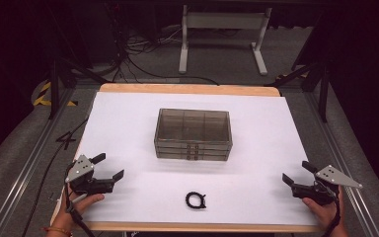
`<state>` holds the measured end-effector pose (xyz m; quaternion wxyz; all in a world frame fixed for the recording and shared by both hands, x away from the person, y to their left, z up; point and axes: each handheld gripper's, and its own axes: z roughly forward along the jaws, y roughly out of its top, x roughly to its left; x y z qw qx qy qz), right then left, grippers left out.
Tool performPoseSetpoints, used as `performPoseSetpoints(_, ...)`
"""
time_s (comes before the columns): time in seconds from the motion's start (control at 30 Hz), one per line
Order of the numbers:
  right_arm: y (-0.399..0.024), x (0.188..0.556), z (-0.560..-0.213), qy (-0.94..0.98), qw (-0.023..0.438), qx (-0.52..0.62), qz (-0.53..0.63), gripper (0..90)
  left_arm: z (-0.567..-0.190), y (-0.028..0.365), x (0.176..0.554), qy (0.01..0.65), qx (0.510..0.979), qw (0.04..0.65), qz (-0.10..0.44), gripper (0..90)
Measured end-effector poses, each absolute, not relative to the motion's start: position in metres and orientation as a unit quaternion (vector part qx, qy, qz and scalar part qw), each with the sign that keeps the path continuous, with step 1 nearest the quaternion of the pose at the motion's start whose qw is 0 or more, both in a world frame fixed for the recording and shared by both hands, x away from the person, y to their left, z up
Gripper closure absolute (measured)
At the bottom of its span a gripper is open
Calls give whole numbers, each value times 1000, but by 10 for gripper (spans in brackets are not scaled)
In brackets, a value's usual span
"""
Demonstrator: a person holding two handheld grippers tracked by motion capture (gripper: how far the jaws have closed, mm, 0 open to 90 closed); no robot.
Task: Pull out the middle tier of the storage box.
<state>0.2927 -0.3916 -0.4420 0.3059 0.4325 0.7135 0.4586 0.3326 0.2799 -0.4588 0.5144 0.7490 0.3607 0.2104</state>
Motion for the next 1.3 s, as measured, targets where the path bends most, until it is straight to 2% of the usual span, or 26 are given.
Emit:
performPoseSetpoints(0.6, -390, 294, -441, 726, 295, 428, 451, 82, -459, 277, 332, 363, 753, 505, 216, 71)
performPoseSetpoints(1.0, -389, 294, -435, 729, 304, 422, 446, 140, -459, 277, 333, 361, 756, 502, 213, 76)
performPoseSetpoints(1.3, -382, 298, -417, 737, 313, 398, 447, 177, -459, 277, 333, 361, 755, 504, 212, 80)
